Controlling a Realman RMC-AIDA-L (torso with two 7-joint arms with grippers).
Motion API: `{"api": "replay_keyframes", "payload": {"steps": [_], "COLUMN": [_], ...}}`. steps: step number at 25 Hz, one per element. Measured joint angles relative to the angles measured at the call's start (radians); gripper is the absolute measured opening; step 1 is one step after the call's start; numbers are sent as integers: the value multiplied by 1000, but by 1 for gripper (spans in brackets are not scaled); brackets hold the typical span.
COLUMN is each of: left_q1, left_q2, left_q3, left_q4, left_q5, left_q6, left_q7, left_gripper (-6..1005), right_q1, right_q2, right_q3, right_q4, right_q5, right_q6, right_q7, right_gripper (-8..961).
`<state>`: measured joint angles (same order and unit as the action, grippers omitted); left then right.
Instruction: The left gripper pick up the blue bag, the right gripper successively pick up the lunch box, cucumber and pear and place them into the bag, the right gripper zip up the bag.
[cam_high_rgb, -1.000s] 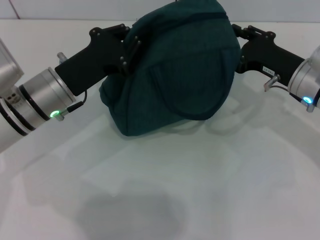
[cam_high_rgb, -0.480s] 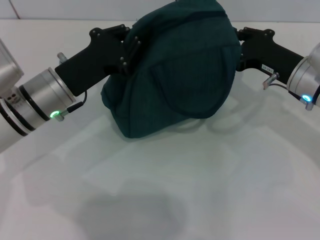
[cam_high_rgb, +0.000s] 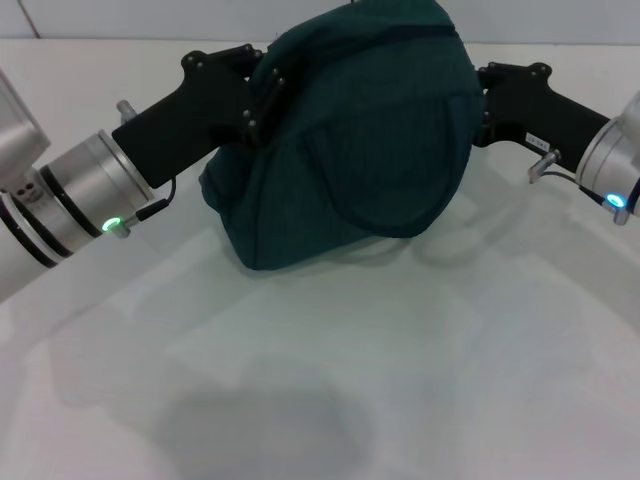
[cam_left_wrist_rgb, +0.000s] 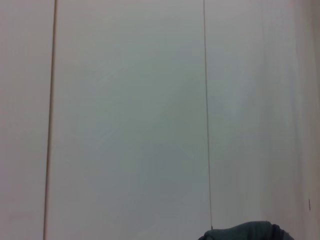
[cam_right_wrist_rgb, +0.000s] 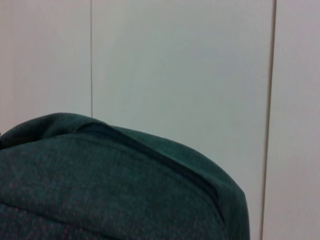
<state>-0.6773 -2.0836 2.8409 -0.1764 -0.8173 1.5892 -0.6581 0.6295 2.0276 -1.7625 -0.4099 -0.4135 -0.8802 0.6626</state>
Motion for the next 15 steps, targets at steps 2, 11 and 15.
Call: {"api": "replay_keyframes", "payload": {"steps": [2,11,15], "left_q1": [-1,-3,-4], "left_q2": [0,1,0], "left_q3": [0,0,0], "left_q4": [0,0,0], "left_q5": [0,0,-1], "left_q6": [0,0,0], "left_q7": [1,1,0], "left_gripper": [97,97,97], "right_q1": [-1,-29,-42], "right_q2": [-1,-4,-4], "right_q3": [0,-2,1], "right_q4": [3,6,6], "right_q5": [-1,-1,0], "right_q6": [1,3,2], "right_q7": [0,-10,-11], "right_gripper": [162,43,36]}}
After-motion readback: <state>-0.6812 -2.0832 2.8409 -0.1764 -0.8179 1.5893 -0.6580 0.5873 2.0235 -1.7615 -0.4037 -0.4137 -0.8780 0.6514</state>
